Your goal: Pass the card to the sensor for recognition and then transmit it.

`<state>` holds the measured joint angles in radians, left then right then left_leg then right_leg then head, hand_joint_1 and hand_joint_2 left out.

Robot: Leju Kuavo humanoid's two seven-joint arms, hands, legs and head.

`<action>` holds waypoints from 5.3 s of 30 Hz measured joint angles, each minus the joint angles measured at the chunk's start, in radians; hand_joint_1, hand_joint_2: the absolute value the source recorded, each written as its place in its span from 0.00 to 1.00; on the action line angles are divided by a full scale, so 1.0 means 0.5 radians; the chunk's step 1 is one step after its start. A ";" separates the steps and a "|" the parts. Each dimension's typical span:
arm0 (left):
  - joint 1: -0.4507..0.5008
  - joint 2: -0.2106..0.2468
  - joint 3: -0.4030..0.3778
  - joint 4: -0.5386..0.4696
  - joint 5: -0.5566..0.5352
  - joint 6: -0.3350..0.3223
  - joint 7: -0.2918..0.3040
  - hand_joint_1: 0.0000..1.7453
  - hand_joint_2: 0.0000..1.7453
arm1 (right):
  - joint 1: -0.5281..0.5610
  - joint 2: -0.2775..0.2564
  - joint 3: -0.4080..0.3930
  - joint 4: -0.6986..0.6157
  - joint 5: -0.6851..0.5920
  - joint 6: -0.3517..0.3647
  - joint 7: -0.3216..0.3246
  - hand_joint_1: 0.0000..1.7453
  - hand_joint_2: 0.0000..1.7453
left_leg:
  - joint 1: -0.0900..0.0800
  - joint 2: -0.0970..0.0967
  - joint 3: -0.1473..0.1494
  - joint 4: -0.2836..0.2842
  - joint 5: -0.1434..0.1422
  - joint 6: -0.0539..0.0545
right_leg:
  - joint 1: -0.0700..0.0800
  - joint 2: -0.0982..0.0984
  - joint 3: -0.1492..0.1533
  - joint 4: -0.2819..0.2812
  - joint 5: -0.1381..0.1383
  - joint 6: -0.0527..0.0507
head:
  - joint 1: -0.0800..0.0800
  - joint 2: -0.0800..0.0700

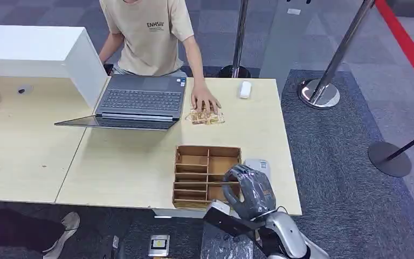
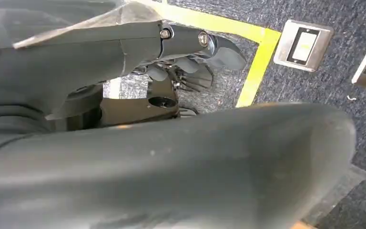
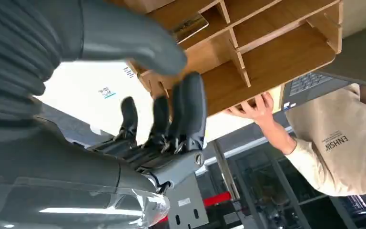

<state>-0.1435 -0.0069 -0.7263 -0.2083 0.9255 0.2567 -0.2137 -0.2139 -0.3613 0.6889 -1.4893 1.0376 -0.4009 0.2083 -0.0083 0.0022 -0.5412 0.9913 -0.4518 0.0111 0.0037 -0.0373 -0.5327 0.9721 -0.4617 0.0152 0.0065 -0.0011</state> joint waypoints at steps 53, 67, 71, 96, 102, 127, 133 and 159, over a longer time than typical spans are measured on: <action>-0.027 -0.037 -0.037 -0.003 -0.008 -0.036 0.044 0.00 0.00 | -0.104 0.080 0.000 0.352 -0.001 -0.040 -0.092 0.75 1.00 | 0.000 0.000 0.001 0.000 0.000 0.000 | 0.000 0.000 0.001 0.000 0.000 0.000 | 0.000 0.000; -0.028 -0.034 -0.037 -0.003 -0.002 -0.028 0.045 0.00 0.00 | -0.112 0.123 -0.004 0.460 -0.042 -0.118 -0.132 0.75 1.00 | 0.000 0.000 0.005 0.000 0.000 0.000 | 0.000 0.000 0.005 0.000 0.000 0.000 | 0.000 0.000; -0.027 -0.030 -0.037 -0.002 -0.004 -0.023 0.050 0.00 0.00 | -0.113 0.141 -0.004 0.493 -0.050 -0.141 -0.147 0.87 1.00 | 0.000 0.000 0.008 0.000 0.000 0.000 | 0.000 0.000 0.007 0.000 0.000 0.000 | 0.000 0.000; -0.049 -0.006 -0.037 -0.003 -0.008 -0.041 0.119 0.00 0.00 | -0.135 0.209 -0.088 0.546 -0.063 -0.456 -0.211 1.00 1.00 | 0.000 0.000 0.010 0.000 0.000 0.000 | 0.000 0.000 0.010 0.000 0.000 0.000 | 0.000 0.000; -0.057 -0.005 -0.037 -0.003 -0.014 -0.043 0.119 0.00 0.00 | -0.174 0.217 -0.118 0.500 -0.071 -0.438 -0.219 0.00 1.00 | 0.000 0.000 0.010 0.000 0.000 0.000 | 0.000 0.000 0.010 0.000 0.000 0.000 | 0.000 0.000; -0.062 -0.008 -0.037 -0.003 -0.002 -0.043 0.077 0.00 0.00 | -0.123 0.177 -0.185 0.163 -0.105 -0.225 -0.153 0.00 1.00 | 0.000 0.001 0.010 0.000 0.000 0.000 | 0.000 0.000 0.010 0.000 0.000 0.000 | 0.000 0.000; -0.062 -0.008 -0.037 -0.003 -0.007 -0.043 0.077 0.00 0.00 | -0.103 0.178 -0.185 0.163 -0.107 -0.227 -0.155 0.01 1.00 | 0.000 0.001 0.010 0.000 0.000 0.000 | 0.000 0.000 0.010 0.000 0.000 0.000 | 0.000 0.000; -0.063 -0.008 -0.037 -0.003 -0.026 -0.042 0.093 0.00 0.00 | -0.098 0.196 -0.170 0.375 -0.221 -0.264 -0.240 0.79 1.00 | 0.000 0.001 0.010 0.000 0.000 0.000 | 0.000 0.000 0.010 0.000 0.000 0.000 | 0.000 0.000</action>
<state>-0.1749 -0.0107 -0.7450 -0.2098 0.9125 0.2358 -0.1671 -0.2631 -0.2632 0.6039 -1.3016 0.9270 -0.5329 0.0885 -0.0082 0.0024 -0.5361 0.9913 -0.4516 0.0110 0.0036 -0.0372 -0.5279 0.9722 -0.4614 0.0151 0.0065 -0.0011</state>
